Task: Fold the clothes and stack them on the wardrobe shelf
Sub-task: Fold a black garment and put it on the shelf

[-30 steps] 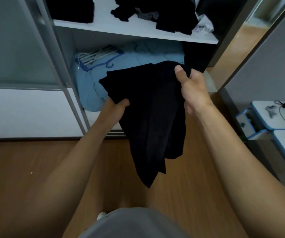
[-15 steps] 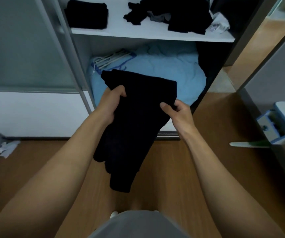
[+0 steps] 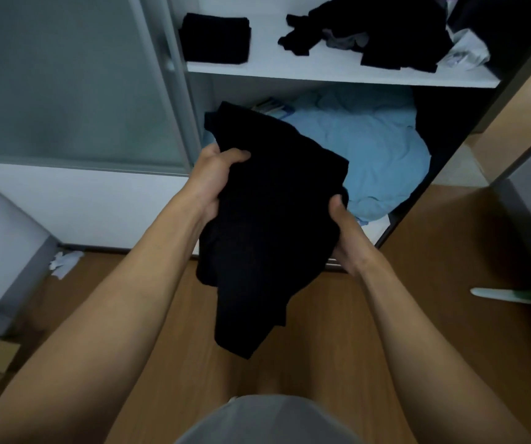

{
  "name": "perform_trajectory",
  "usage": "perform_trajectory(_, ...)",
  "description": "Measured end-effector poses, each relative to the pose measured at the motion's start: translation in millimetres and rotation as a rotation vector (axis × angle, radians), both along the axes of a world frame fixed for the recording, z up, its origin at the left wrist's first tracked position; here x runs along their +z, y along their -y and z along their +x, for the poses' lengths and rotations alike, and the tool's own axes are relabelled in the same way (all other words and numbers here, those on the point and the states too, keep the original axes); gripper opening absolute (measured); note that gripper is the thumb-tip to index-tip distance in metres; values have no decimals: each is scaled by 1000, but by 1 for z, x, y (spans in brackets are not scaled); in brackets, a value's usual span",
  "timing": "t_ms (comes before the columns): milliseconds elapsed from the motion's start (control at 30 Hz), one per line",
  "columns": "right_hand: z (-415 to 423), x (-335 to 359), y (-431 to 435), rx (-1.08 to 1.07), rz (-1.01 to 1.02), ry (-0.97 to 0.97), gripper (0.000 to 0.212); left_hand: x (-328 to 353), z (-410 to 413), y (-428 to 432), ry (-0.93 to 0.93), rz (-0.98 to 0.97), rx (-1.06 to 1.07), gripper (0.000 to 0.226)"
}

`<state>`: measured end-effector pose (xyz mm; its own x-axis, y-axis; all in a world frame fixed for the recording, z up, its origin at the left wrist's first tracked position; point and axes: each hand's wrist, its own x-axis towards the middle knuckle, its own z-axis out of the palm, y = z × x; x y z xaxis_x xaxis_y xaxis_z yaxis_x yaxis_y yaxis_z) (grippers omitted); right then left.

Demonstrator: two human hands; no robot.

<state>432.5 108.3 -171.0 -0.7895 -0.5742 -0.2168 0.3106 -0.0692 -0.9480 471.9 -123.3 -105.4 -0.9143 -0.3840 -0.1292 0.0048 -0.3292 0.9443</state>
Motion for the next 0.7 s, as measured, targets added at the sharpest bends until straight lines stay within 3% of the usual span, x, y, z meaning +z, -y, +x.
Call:
perform_trajectory(67,0,8,16,30,104,-125,90,0,4,10,30,15,32,14)
perform_trajectory(133,-1,7,29,2,174,-187,68,0,8,23,64,31,39,18)
perform_trajectory(233,0,4,44,19,86,-152,32,-2,16,47,132,12,12,26)
perform_trajectory(300,5,7,57,-4,6,-113,24,-11,23,67,151,106,-47,25)
perform_trajectory(433,11,14,86,-182,-23,17,22,-59,52,103,61,324,-333,71)
perform_trajectory(533,12,12,102,-242,44,114,20,-109,75,106,221,218,-464,74)
perform_trajectory(633,12,4,112,-274,157,198,14,-134,77,101,360,-18,-419,73)
perform_trajectory(700,10,-4,115,-289,249,255,20,-144,72,97,393,-195,-334,50)
